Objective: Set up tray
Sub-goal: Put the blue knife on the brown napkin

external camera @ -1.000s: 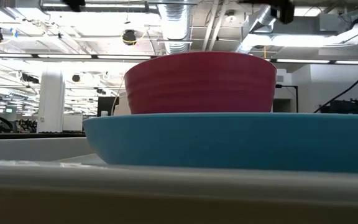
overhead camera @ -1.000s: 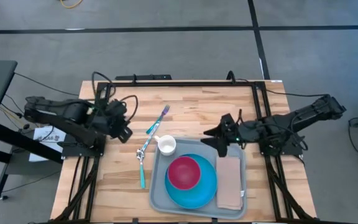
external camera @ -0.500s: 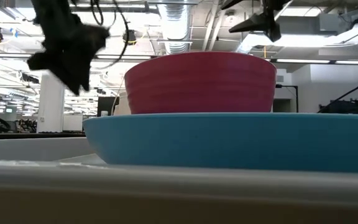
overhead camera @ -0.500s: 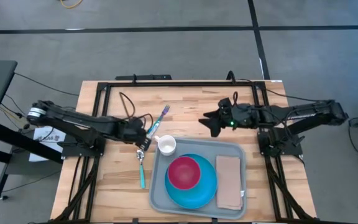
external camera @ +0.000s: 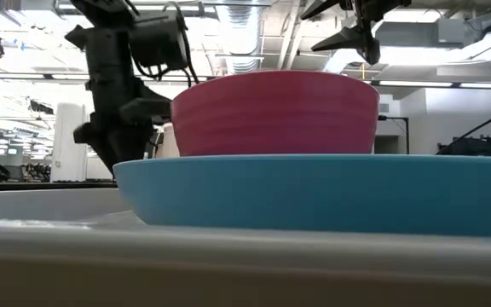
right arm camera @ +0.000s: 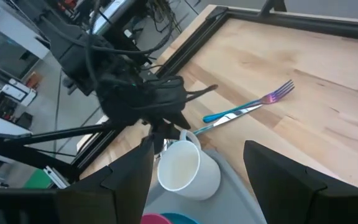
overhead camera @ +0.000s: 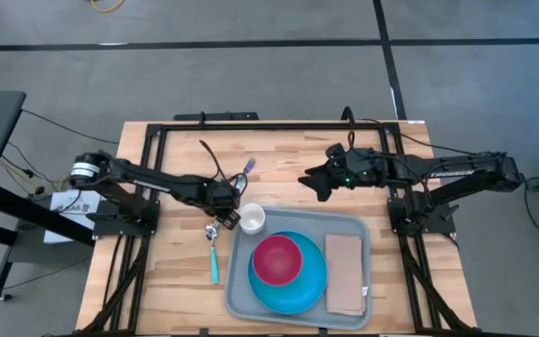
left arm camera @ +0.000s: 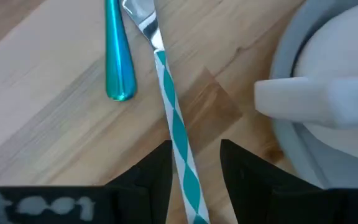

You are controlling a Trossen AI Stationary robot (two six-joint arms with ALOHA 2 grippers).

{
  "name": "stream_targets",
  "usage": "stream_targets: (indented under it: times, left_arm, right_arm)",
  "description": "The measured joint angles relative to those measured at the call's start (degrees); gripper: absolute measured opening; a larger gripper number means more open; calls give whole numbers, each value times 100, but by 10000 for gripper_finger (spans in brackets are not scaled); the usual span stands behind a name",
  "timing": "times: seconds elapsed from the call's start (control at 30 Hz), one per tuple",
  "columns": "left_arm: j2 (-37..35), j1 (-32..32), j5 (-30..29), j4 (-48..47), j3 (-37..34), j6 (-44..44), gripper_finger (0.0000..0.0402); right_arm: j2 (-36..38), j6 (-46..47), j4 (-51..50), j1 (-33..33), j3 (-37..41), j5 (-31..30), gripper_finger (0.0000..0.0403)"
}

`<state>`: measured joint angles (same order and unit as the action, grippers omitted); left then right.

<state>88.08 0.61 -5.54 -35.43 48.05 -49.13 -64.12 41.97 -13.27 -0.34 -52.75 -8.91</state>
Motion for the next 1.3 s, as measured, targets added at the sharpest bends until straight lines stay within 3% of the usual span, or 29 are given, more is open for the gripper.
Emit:
stream_targets:
  times: [0.3,0.5,0.83,1.07,1.3]
  left_arm:
    - [118,541,101,168,-210,388,122]
    - [97,714,656,949,-519,379,102]
    - [2,713,682,900,-530,196,73]
    - [-244,709,386,527,-224,-8,54]
    - [-240,666,408,573,-221,156,64]
  right_arm:
    - [0,3,2,-7,0,-2,244]
    - [0,3,2,-7,0,-2,244]
    - [0,5,2,-7,0,-3,244]
    - [2,5,-8,-7,0,-2,244]
    - [2,5,-37,-7,0,2,244]
